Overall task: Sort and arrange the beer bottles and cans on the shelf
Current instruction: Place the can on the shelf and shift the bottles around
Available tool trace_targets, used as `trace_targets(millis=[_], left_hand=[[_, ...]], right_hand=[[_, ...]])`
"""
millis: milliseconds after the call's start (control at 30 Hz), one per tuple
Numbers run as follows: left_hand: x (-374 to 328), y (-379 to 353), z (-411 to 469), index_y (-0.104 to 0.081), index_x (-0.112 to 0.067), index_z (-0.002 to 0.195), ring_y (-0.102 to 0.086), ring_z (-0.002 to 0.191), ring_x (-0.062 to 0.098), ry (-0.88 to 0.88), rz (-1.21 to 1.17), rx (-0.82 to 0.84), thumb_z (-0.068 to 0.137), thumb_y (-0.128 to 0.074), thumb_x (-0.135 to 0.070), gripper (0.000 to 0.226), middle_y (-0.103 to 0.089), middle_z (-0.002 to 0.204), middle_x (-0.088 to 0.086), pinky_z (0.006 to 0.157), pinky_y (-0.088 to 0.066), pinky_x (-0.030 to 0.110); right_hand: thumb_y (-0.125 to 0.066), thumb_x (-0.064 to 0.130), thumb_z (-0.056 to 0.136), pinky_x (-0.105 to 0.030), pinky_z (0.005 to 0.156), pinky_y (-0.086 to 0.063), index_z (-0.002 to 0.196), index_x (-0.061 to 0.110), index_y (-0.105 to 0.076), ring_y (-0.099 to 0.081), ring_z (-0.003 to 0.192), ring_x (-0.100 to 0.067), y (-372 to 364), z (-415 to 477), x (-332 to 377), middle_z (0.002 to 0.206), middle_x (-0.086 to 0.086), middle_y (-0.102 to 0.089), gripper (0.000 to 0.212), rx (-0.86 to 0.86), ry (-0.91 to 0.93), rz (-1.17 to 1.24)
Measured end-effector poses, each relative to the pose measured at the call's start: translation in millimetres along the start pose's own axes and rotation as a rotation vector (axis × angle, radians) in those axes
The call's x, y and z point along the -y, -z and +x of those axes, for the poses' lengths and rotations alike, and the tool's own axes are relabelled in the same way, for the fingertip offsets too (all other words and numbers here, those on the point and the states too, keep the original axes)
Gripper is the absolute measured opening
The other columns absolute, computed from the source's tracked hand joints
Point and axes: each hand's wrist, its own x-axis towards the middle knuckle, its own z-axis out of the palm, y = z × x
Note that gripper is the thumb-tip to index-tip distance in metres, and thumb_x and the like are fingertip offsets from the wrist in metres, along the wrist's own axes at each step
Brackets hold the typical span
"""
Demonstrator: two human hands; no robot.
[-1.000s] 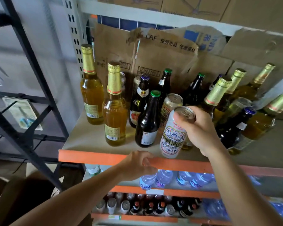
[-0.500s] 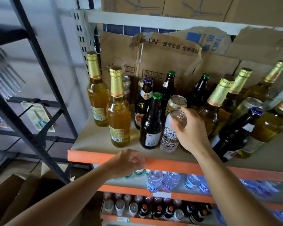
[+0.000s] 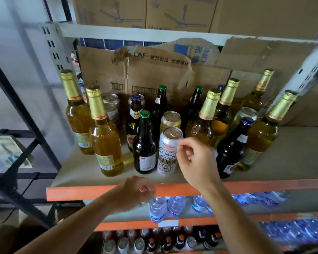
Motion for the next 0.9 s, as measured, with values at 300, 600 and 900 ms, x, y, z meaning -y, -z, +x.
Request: trace_targets(millis=[300, 600, 900], left_hand=[[-53.8, -68.7, 48.9, -0.066, -0.027, 0.086, -0.066, 0.072, 0.007, -0.077, -0.043, 0.104, 0.088, -0.061, -0.016, 0.013, -0.071, 0.086, -0.004, 0.069, -0.052, 0.022], [-82.7, -122.2, 72.7, -0.069, -0.016, 0.090, -0.063, 0.066, 0.008, -0.111, -0.150, 0.111, 0.081, -0.063, -0.021, 0.012, -0.069, 0.079, -0.002, 0.062, -0.049, 0.014], [-88.4, -126.3, 99.1, -0.065, -0.029, 0.078, -0.061, 0.060, 0.001, -0.110, -0.151, 0.168, 0.077, -0.061, -0.020, 0.010, -0.069, 0.076, -0.004, 0.059, -0.045, 0.015]], right_hand=[[-0.059, 0.016, 0.085, -0.017, 0.051, -0.046, 0.073, 0.018, -0.064, -0.061, 0.051, -0.005, 68.9, -32.4, -50.3, 0.052, 0.019, -0.059, 0.013, 0.142, -0.262, 0.091], [-0.060, 0.031, 0.084, -0.040, 0.047, -0.045, 0.065, 0.009, -0.060, -0.056, 0.044, -0.027, 119.2, -38.2, -88.8, 0.052, -0.010, -0.062, 0.029, 0.035, -0.422, 0.213], [-0.060, 0.007, 0.093, -0.032, 0.048, -0.045, 0.066, 0.008, -0.063, -0.052, 0.040, -0.012, 142.4, -28.5, -116.4, 0.049, -0.002, -0.061, 0.028, -0.228, -0.619, 0.292]])
